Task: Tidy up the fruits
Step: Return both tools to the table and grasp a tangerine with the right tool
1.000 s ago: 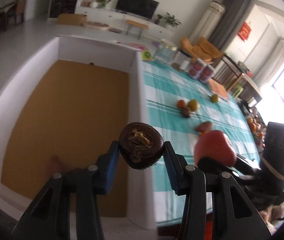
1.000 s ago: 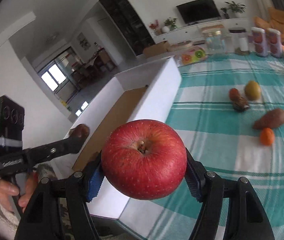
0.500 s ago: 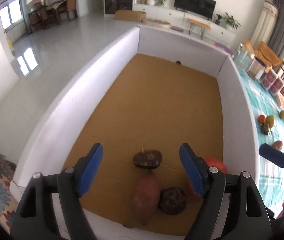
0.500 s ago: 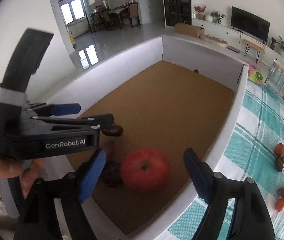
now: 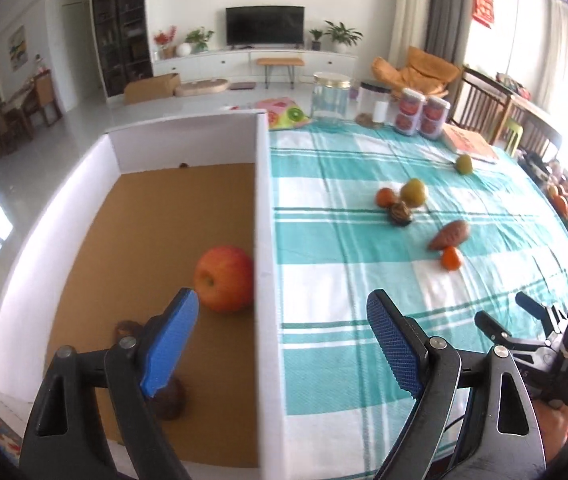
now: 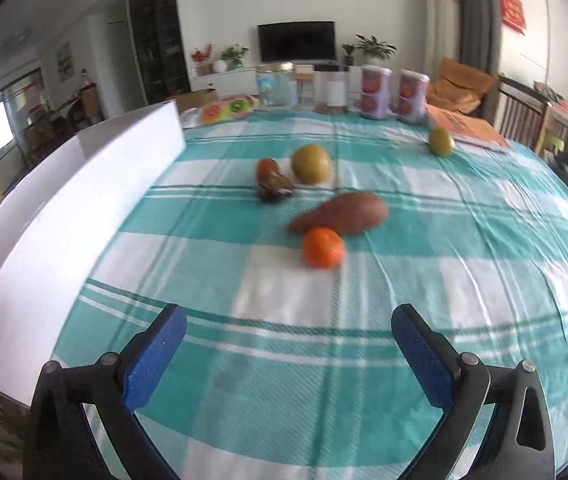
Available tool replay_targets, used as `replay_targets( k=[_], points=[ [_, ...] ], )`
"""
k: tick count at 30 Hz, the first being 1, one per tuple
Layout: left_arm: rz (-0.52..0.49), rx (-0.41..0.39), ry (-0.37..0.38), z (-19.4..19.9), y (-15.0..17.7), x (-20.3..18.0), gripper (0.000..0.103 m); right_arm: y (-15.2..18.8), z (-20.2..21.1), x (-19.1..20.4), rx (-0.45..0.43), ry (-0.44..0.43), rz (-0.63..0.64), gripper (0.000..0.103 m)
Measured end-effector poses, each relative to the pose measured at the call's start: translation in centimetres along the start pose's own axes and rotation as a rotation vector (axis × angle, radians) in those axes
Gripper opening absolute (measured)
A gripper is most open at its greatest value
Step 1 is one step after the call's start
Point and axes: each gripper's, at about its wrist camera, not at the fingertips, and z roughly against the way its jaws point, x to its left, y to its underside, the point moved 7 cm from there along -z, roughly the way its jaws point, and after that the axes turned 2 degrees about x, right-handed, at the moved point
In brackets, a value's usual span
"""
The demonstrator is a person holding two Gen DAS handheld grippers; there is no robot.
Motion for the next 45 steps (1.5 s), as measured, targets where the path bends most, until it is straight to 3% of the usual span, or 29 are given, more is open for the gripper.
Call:
replay_targets(
  k=[4,11,13,17,19,25,27,31,34,38,39,41,45],
  points=[
    [-0.075,0.003,0.011,0.6,0.6,-3.5,0.088,0.6,1.0,-5.3,-0.021,-0.005,-0.226,0.102],
    [-0.09,-0.022,0.066,1.2,0.8,-7.4,0.091,1.4,2.2,-6.8,-0.047,0.019,-0.3,0.102],
    [-0.083,0.012,0.136,0.0,1.9,-9.5,0.094,1.5,2.3,-7.2,-0.057,0.03,-0.316,0.102],
    [-0.137,0.19,0.203,-5.1,5.8,-13.3,0.094,1.9,2.6,-8.5,-0.068,0.038,-0.38,0.102],
    [-0.154,0.219,0.189,-7.1,7.0,-14.1,0.094,2.1,2.6,-9.2,-0.068,0.038,-0.415,0.102],
    [-0.167,0.121,0.104,-9.9,5.6,-13.4,0.094,2.6,1.9,-10.1,-0.043,0.029,-0.469,0.102],
    [-0.16,0.101,0.097,-11.0,4.8,-13.0,0.094,2.6,1.7,-10.0,-0.036,0.03,-0.466,0.102],
    [-0.136,0.141,0.096,-13.4,4.6,-12.0,0.094,2.4,1.7,-9.6,-0.038,0.047,-0.437,0.102],
    [-0.155,0.096,0.074,-13.5,4.8,-11.3,0.094,2.1,1.7,-8.8,-0.045,0.044,-0.394,0.102],
    [-0.141,0.092,0.078,-13.4,4.9,-10.9,0.095,1.6,1.0,-7.1,-0.029,0.027,-0.313,0.1],
    [-0.144,0.093,0.074,-13.4,4.9,-11.0,0.096,1.5,0.8,-6.6,-0.025,0.022,-0.29,0.098],
    [-0.141,0.096,0.073,-13.5,4.9,-10.9,0.098,0.9,0.3,-5.5,-0.008,0.005,-0.236,0.082],
    [-0.141,0.099,0.075,-13.6,4.8,-10.9,0.099,-1.7,-2.0,-2.9,0.034,-0.041,-0.08,0.071]
  ],
)
